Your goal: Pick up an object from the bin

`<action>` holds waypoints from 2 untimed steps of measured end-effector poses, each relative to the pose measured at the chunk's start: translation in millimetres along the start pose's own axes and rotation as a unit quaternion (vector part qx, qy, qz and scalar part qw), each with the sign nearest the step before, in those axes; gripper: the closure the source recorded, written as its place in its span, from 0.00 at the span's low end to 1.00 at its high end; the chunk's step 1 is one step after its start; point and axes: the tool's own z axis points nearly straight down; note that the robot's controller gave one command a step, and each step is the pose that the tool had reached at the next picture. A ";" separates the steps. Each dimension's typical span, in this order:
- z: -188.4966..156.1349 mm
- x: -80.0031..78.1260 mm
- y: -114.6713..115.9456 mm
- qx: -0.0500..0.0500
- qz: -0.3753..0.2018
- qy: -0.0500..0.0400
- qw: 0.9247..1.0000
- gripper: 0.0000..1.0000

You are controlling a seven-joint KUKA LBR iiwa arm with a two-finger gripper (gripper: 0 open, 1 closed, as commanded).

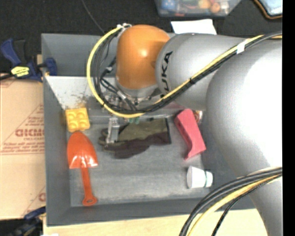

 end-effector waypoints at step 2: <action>-63.9 15.7 -27.2 -0.001 0.008 -0.005 1.000 0.00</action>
Offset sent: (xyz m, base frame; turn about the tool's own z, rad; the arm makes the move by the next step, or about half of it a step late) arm -0.0187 -0.0264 0.0602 0.0131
